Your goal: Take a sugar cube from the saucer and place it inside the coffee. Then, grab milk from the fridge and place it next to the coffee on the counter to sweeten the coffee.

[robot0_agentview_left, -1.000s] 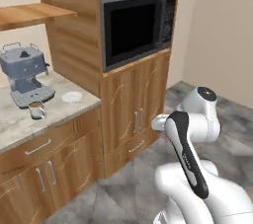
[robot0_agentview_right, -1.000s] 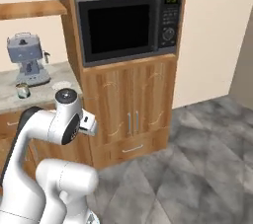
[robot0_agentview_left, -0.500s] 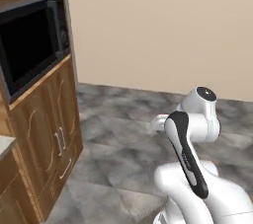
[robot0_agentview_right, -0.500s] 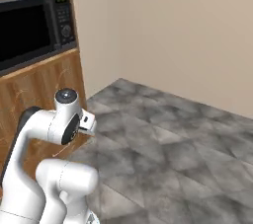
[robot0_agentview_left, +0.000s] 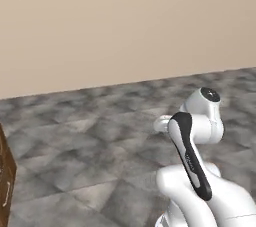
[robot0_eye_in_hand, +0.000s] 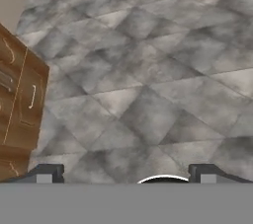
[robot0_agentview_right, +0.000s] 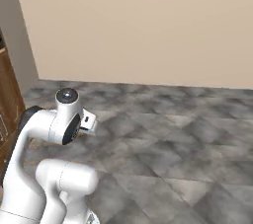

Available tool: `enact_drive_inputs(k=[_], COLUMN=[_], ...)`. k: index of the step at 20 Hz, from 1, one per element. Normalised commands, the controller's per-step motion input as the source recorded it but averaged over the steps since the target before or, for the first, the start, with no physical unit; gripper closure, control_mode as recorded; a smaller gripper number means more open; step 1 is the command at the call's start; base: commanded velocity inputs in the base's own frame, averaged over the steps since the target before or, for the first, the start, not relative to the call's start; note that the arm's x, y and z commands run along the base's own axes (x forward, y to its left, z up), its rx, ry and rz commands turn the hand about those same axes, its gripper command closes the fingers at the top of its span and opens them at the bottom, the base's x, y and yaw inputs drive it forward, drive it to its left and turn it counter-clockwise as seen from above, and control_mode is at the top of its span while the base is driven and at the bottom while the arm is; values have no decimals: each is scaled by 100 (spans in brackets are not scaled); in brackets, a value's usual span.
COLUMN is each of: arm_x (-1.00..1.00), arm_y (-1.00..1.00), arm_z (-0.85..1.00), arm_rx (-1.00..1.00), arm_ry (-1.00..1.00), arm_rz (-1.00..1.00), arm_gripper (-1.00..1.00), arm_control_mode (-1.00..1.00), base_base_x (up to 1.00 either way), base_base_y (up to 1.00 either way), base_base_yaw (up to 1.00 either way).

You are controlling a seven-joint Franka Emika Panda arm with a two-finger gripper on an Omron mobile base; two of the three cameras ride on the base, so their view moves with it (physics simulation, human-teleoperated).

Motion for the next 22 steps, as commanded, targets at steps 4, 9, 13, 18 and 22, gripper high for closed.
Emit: enact_drive_inputs(k=[4,9,13,18,22], arm_x=[0,0,0,0,0], arm_y=[0,0,0,0,0], arm_z=[0,0,0,0,0], arm_rx=[0,0,0,0,0], arm_ry=[0,0,0,0,0], arm_rz=[0,0,0,0,0], arm_gripper=[-100,-100,-100,-100,-100], arm_control_mode=[100,100,100,100,100], base_base_x=[0,0,9,7,0], base_base_y=[11,3,0,0,0], base_base_yaw=[-100,-92,-82,-83,-87])
